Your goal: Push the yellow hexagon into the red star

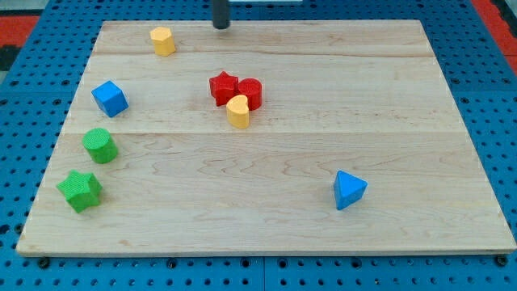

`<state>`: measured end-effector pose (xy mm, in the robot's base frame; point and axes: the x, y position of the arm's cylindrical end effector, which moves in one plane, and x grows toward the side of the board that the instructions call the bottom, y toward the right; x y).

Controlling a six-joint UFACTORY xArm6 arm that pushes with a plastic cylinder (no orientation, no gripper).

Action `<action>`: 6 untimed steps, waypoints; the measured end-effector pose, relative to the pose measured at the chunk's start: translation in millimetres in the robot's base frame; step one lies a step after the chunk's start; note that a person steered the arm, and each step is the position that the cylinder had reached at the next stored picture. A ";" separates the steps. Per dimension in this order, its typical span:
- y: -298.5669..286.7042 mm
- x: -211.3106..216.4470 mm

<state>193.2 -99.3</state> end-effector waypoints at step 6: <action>-21.8 113.4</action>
